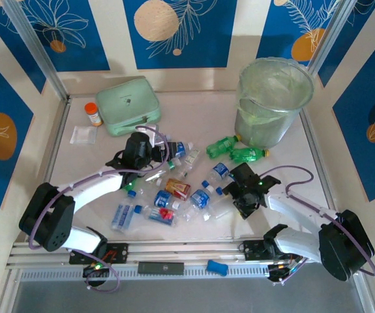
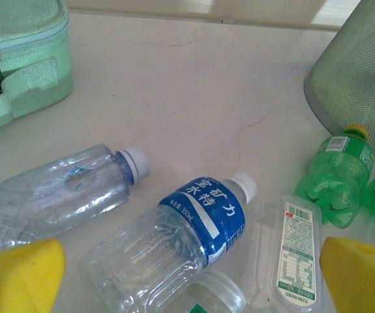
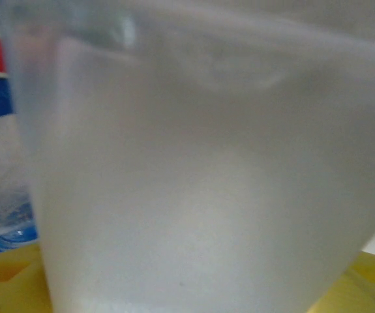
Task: Put the plastic bottles in the bin
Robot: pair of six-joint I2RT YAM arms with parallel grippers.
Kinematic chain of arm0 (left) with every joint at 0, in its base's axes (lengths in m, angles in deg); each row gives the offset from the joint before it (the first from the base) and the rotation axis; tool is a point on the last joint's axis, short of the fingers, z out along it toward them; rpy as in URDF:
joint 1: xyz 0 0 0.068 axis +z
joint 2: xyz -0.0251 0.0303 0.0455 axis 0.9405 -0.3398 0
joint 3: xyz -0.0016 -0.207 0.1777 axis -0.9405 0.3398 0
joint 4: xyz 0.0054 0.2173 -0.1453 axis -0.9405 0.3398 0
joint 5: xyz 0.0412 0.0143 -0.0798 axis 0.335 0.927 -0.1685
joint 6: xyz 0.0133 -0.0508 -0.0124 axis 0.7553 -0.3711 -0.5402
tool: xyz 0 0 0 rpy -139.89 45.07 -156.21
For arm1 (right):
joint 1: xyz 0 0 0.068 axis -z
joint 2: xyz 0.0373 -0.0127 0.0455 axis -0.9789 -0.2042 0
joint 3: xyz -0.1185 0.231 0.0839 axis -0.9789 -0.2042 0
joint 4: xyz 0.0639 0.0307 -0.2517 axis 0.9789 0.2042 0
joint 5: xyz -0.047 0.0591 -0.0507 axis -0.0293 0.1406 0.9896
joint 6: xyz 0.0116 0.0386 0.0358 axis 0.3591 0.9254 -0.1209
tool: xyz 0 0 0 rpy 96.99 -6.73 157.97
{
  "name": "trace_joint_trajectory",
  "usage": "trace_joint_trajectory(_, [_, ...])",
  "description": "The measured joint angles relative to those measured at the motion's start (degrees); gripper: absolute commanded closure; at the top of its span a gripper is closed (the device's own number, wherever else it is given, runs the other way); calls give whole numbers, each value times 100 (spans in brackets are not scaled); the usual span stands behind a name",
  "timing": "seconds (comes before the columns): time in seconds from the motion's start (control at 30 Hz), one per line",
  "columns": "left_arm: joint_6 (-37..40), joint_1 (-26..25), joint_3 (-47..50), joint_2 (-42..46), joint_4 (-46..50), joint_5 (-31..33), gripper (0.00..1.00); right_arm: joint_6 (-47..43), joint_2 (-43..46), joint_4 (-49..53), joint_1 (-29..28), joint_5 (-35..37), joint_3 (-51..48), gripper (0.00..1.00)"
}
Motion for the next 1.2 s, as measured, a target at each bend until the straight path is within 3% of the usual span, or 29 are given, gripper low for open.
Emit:
trace_joint_trajectory(0.27, [24, 0, 13, 114, -2, 125, 0, 26, -68, -278, 0, 131, 2, 47])
trace_joint_trajectory(0.43, [24, 0, 52, 127, -4, 173, 0, -31, 48, -223, -20, 232, 2, 52])
trace_joint_trajectory(0.63, [-26, 2, 81, 155, -31, 181, 0, -466, 426, 691, 13, 428, 627, 54])
trace_joint_trajectory(0.87, [-470, 197, 212, 162, -393, 4, 0, -1993, 671, 1040, 474, 560, 2168, 56])
trace_joint_trajectory(1.03, [-1023, 629, 540, 258, -671, -260, 0, -3506, -109, 951, 1010, 297, 3571, 59])
trace_joint_trajectory(1.2, [-1563, 1104, 999, 597, -800, -374, 0, -4835, -966, 492, 1078, 28, 4990, 60])
